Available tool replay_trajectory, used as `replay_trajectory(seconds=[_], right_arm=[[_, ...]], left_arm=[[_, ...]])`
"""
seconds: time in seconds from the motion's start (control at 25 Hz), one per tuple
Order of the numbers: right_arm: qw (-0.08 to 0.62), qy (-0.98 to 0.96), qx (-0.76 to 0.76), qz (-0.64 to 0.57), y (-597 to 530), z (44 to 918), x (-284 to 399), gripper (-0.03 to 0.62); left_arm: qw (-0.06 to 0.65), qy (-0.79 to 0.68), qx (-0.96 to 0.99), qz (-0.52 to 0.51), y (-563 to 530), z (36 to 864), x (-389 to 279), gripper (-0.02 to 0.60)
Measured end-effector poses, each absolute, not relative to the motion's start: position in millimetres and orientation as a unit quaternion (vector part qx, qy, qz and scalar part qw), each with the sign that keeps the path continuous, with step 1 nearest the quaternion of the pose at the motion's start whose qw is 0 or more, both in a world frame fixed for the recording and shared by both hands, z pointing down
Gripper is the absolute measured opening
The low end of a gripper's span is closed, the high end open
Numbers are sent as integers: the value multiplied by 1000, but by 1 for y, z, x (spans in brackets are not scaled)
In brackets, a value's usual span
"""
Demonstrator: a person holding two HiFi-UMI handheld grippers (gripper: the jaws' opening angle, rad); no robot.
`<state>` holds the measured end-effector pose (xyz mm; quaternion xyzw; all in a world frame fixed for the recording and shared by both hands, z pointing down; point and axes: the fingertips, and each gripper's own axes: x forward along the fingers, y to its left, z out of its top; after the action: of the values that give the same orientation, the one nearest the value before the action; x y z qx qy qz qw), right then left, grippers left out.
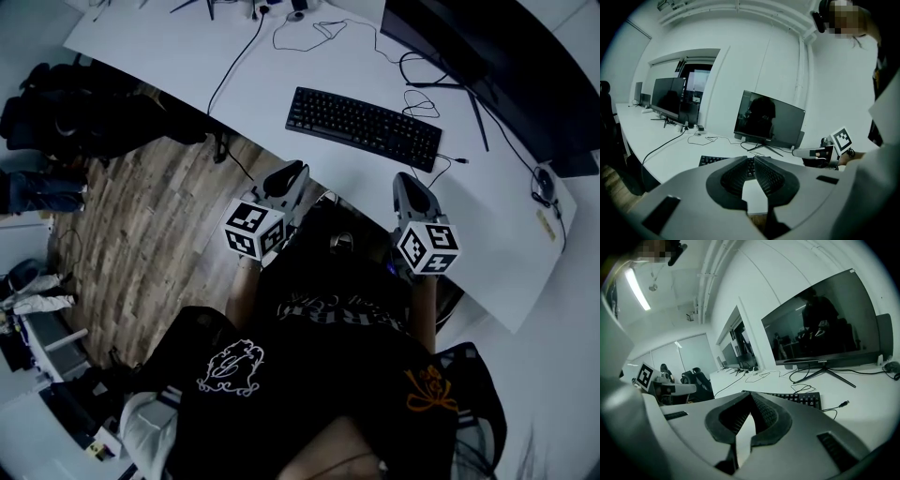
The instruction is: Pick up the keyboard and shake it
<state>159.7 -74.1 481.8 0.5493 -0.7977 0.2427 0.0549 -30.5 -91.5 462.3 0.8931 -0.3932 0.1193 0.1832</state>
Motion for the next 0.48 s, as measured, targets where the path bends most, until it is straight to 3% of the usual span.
replay_trajectory(seconds=[0.36,0.48], right_arm=[[58,-768,582,261,-134,493,180,17],[60,-755,591,277,-151,504,190,18]], left_arm=[[210,-379,892,128,-170,490,-42,54],[226,-373,890,135,-195,508,-47,91]])
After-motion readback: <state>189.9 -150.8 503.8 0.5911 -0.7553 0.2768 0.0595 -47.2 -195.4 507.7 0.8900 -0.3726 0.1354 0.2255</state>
